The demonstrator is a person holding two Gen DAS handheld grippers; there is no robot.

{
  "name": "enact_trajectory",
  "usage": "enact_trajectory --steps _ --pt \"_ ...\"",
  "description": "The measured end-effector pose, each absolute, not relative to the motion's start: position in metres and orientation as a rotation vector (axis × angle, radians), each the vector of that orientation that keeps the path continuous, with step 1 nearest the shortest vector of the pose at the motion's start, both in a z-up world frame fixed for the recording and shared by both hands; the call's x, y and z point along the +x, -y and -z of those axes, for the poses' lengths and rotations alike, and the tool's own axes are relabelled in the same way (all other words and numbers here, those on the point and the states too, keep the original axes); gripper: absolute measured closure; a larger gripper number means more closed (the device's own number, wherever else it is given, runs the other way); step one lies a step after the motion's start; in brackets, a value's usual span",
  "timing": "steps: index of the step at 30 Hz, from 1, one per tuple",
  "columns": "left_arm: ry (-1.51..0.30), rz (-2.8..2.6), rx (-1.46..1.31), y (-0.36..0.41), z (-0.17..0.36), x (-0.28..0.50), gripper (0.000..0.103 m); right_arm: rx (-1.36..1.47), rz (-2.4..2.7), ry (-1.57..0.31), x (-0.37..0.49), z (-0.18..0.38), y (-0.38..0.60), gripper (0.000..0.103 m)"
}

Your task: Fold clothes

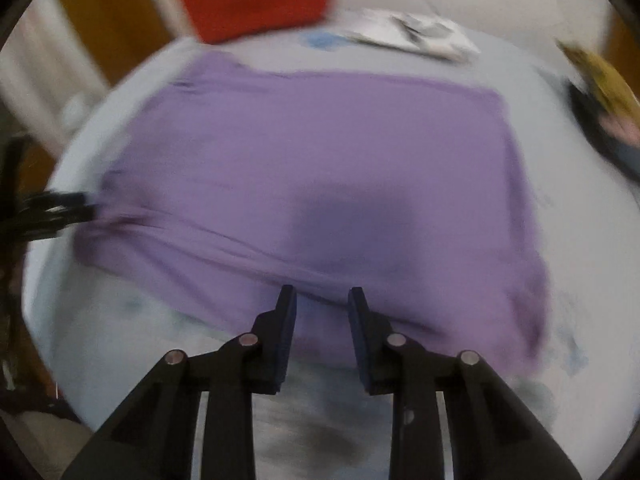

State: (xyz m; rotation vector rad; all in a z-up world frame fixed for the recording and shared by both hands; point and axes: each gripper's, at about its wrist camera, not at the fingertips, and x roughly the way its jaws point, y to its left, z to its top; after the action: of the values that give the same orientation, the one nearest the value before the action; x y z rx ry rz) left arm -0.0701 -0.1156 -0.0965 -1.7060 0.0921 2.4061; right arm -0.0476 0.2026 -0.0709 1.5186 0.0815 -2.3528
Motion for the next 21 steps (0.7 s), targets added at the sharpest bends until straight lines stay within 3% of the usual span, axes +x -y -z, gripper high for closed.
enact_trajectory --steps 10,12,14,15,17,18,21 --pt "-0.136 -2.345 -1.632 0.116 0.113 -0.089 0.050 1.360 2.133 -0.160 -0.063 0.075 -0.054 0.077" --pt "-0.138 -2.335 -1.610 0.115 0.113 -0.092 0.058 1.358 2.118 -0.213 -0.061 0.082 -0.038 0.076" --pt "-0.131 -2.319 -1.597 0.115 0.113 -0.094 0.091 1.362 2.106 -0.291 -0.062 0.090 -0.024 0.074" --pt "-0.122 -2.313 -1.594 0.115 0.112 -0.097 0.096 1.363 2.099 -0.332 -0.063 0.093 -0.017 0.074" --pt "-0.094 -2.311 -1.582 0.117 0.108 -0.101 0.097 1.367 2.102 -0.397 -0.070 0.100 -0.007 0.075" --pt "-0.074 -2.316 -1.576 0.118 0.105 -0.105 0.097 1.365 2.113 -0.384 -0.075 0.101 -0.007 0.082" --pt "0.030 -2.331 -1.576 0.125 0.098 -0.122 0.097 1.377 2.186 -0.176 -0.102 0.094 -0.030 0.086"
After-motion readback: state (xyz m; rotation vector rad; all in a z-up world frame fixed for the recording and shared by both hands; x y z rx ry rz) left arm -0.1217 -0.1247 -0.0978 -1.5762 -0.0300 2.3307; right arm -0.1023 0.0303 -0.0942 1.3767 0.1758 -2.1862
